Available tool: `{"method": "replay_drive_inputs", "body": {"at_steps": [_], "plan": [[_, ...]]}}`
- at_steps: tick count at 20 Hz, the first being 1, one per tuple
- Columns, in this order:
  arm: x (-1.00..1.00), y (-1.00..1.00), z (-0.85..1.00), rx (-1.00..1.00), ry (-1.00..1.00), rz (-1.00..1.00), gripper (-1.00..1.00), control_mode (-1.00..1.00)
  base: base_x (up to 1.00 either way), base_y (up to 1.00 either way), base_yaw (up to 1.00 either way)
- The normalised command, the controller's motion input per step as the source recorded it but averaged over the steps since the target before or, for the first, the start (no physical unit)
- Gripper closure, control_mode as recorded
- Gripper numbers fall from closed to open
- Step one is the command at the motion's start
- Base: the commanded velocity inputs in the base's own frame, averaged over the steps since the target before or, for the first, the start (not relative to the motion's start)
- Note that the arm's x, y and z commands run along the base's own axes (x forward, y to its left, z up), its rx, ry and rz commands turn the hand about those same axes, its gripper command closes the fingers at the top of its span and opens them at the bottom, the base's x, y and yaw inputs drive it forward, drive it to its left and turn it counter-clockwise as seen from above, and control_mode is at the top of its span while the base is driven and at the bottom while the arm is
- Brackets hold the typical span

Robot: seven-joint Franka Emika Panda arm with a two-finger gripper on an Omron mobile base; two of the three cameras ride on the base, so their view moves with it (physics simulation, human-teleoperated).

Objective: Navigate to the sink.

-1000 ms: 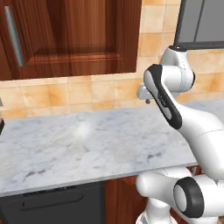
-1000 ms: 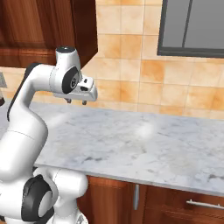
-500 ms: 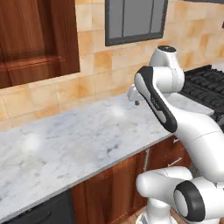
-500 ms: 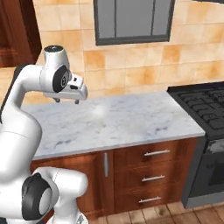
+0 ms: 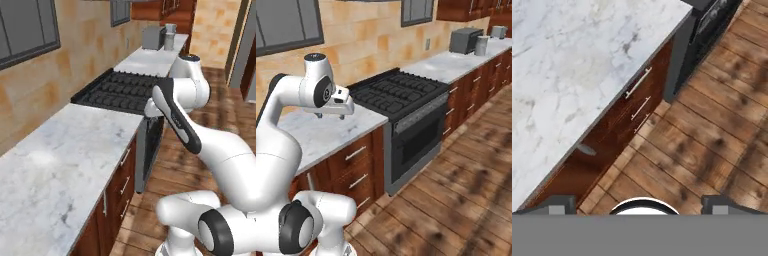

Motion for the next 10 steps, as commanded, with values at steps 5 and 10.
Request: {"method": "replay_drive_inputs", "body": {"at_steps": [5,10], "plan": [[0.0,0.0,0.0,0.0,0.0,0.0,-1.0,1.0,0.0,-0.15,-0.94],[0.0,0.0,0.0,0.0,0.0,0.0,-1.0,1.0,0.0,-0.07,-0.88]]}}
